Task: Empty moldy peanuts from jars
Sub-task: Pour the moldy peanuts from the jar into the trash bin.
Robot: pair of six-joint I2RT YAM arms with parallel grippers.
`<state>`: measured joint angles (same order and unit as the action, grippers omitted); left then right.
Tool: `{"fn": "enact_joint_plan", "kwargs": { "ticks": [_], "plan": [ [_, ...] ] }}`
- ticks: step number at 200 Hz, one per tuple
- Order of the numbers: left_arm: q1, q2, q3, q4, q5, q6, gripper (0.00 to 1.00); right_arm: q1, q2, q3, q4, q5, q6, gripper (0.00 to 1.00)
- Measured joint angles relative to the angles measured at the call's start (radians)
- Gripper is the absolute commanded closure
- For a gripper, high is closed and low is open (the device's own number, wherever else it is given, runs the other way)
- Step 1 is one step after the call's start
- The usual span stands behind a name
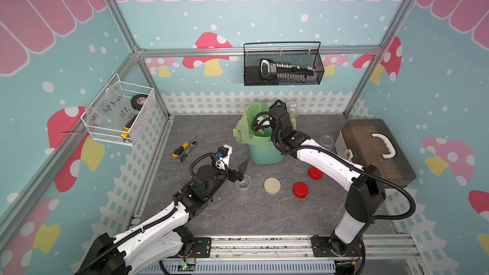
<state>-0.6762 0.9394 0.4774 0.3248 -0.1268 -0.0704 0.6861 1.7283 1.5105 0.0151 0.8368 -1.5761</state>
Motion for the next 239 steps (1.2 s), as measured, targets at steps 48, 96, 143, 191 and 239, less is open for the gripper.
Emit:
{"fn": "enact_joint_plan", "kwargs": {
  "ticks": [48,96,143,191,239],
  "plan": [
    [0.000,0.000,0.000,0.000,0.000,0.000,0.01,-0.001,0.000,0.000,-0.015,-0.001,0.006,0.59],
    [0.000,0.007,0.000,0.000,0.000,0.003,0.01,-0.011,0.000,0.000,-0.027,-0.007,0.018,0.59],
    [0.000,0.010,0.002,0.000,0.000,0.004,0.01,-0.012,0.000,0.000,-0.041,-0.006,0.021,0.59],
    [0.000,0.013,0.004,-0.001,0.000,0.004,0.01,-0.012,0.000,0.003,-0.045,-0.003,0.015,0.59],
    [0.000,0.013,0.006,-0.004,0.000,0.004,0.01,-0.012,0.000,0.013,-0.043,0.010,-0.029,0.61]
  ]
}}
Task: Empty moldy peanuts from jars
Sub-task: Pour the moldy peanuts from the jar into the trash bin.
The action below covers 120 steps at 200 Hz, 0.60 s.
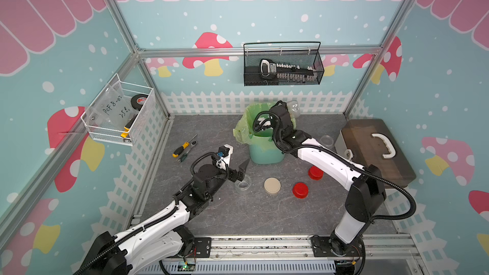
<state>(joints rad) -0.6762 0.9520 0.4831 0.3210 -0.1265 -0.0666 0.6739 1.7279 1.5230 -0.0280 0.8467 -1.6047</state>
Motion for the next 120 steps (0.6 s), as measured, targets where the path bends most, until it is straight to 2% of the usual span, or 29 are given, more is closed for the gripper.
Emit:
{"fn": "enact_joint_plan", "kwargs": {
  "ticks": [120],
  "plan": [
    [0.000,0.000,0.000,-0.002,0.000,0.000,0.01,0.000,0.000,0.000,0.038,0.001,-0.088,0.62]
  ]
}}
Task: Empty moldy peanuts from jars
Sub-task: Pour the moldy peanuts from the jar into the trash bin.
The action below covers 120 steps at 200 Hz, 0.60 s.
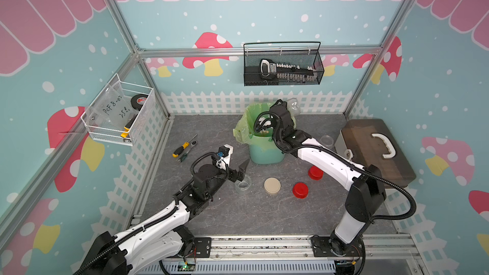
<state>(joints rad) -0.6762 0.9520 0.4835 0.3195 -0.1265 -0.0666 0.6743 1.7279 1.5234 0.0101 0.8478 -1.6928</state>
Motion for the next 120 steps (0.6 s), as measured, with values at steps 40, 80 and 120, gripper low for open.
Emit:
{"fn": "enact_joint_plan", "kwargs": {
  "ticks": [40,80,120],
  "plan": [
    [0.000,0.000,0.000,-0.002,0.000,0.000,0.01,0.000,0.000,0.000,0.003,0.000,0.006,0.61],
    [0.000,0.000,0.000,-0.002,0.000,0.000,0.01,0.000,0.000,0.000,0.003,-0.003,0.014,0.61],
    [0.000,0.000,0.000,-0.002,0.000,0.000,0.01,0.000,0.000,0.000,-0.002,-0.003,0.027,0.61]
  ]
}}
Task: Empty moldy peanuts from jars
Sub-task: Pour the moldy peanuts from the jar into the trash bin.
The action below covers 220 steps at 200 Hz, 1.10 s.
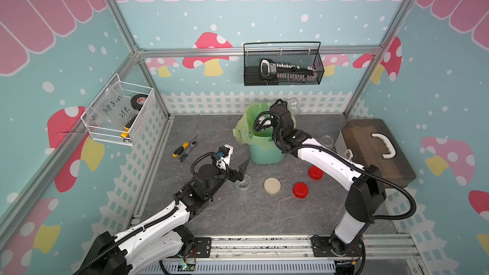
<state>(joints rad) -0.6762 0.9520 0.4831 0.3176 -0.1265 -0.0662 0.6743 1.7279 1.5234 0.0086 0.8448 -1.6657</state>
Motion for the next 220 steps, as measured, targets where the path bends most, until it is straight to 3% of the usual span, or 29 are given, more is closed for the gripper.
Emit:
{"fn": "enact_joint_plan", "kwargs": {
  "ticks": [220],
  "plan": [
    [0.000,0.013,0.000,0.000,0.004,0.000,0.01,0.000,-0.003,0.000,-0.023,-0.019,0.026,0.62]
  ]
}}
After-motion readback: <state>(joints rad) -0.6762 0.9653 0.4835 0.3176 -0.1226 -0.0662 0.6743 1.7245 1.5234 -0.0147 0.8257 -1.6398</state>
